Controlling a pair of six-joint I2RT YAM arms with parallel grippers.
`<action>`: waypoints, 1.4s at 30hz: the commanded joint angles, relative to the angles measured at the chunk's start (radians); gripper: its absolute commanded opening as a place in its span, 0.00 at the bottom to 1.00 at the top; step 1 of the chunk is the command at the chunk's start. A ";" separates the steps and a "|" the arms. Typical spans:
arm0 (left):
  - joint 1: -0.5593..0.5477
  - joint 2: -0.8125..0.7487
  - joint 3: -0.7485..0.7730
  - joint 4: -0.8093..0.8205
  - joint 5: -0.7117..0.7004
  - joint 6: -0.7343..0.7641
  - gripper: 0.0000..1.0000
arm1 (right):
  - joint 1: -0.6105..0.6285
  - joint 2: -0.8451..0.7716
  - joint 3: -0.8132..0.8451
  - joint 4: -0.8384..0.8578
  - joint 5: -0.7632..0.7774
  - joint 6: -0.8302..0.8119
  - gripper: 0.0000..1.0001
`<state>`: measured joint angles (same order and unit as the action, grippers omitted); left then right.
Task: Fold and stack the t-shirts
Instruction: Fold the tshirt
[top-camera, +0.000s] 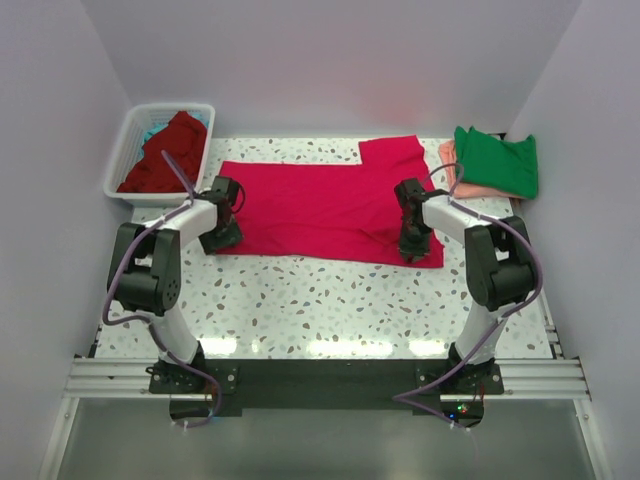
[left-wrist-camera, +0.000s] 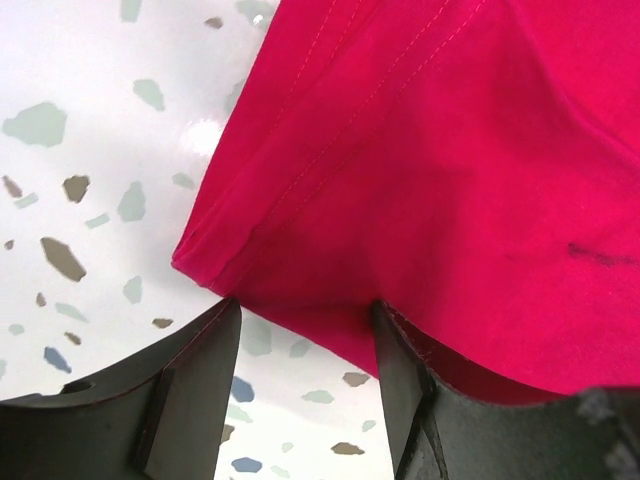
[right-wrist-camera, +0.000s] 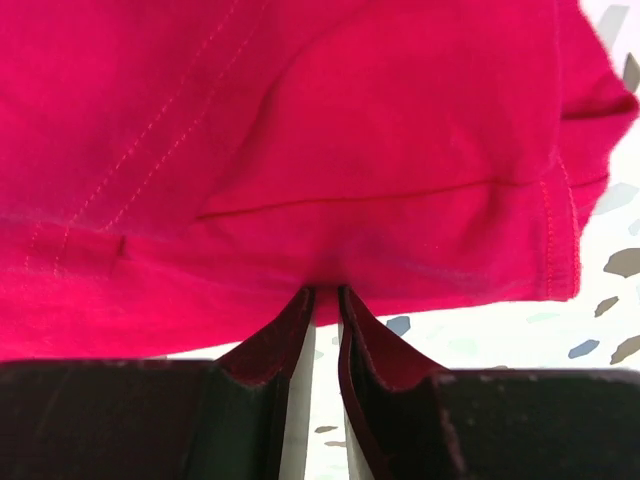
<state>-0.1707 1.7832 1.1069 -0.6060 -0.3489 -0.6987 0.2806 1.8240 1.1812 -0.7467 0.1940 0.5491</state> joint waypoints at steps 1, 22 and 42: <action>0.008 -0.031 -0.041 -0.086 -0.065 -0.010 0.60 | -0.001 0.029 0.009 -0.014 -0.001 0.005 0.18; 0.039 -0.160 -0.186 -0.193 -0.006 -0.048 0.61 | -0.001 -0.123 -0.221 -0.163 0.044 0.043 0.16; 0.036 -0.478 -0.124 -0.396 0.013 -0.044 0.59 | 0.006 -0.350 -0.161 -0.230 0.093 0.060 0.16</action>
<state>-0.1436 1.3773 0.9016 -0.9699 -0.3172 -0.7475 0.2810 1.5478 0.9241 -0.9546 0.2459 0.6014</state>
